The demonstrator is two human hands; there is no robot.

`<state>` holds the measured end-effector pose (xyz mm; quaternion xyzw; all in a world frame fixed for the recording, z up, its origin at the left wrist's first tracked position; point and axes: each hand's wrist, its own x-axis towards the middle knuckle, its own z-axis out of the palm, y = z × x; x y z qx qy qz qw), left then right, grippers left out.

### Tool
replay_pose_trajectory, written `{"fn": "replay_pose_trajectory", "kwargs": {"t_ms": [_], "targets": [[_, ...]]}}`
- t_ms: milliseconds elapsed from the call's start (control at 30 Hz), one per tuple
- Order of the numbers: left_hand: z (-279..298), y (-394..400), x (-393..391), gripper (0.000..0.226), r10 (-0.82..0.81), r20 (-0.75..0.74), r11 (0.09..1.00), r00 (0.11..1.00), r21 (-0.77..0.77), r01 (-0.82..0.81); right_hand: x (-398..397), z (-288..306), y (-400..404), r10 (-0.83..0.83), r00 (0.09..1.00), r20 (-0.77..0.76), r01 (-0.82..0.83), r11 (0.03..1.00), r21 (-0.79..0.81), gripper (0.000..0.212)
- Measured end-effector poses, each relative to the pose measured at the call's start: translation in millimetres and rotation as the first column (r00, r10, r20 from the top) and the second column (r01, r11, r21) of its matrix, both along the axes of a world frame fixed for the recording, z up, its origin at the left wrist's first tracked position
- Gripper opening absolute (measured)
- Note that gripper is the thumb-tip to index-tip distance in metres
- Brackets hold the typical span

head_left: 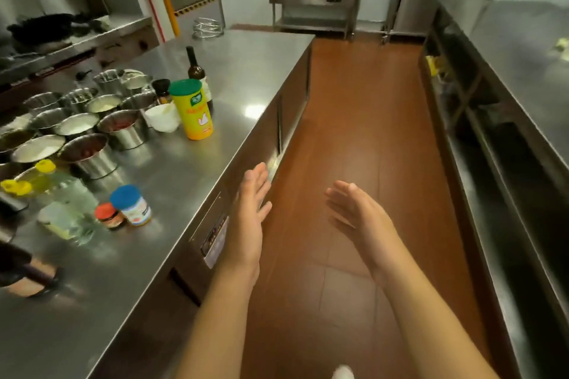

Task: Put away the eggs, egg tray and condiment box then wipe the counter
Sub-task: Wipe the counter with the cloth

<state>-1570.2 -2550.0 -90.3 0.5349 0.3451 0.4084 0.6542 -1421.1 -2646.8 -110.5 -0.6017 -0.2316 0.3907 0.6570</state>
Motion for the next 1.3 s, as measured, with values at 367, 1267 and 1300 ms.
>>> {"fn": "replay_pose_trajectory", "kwargs": {"t_ms": [367,1267,1300], "targets": [[0.6,133.7,221.9,0.061,-0.061,-0.056,0.998,0.997,-0.022,0.06,213.7,-11.5,143.4,-0.033,0.995,-0.095,0.038,0.998,0.052,0.041],[18.9,461.8,640.5,0.067,-0.368,-0.064,0.926,0.927,0.057,0.372,589.6,20.0,431.3,-0.318,0.944,0.088,0.321,0.947,-0.027,0.038],[19.6,470.4,654.4,0.066,-0.383,-0.061,0.92,0.922,0.067,0.386,601.5,21.4,439.4,-0.332,0.939,0.09,0.335,0.942,-0.026,0.038]]}}
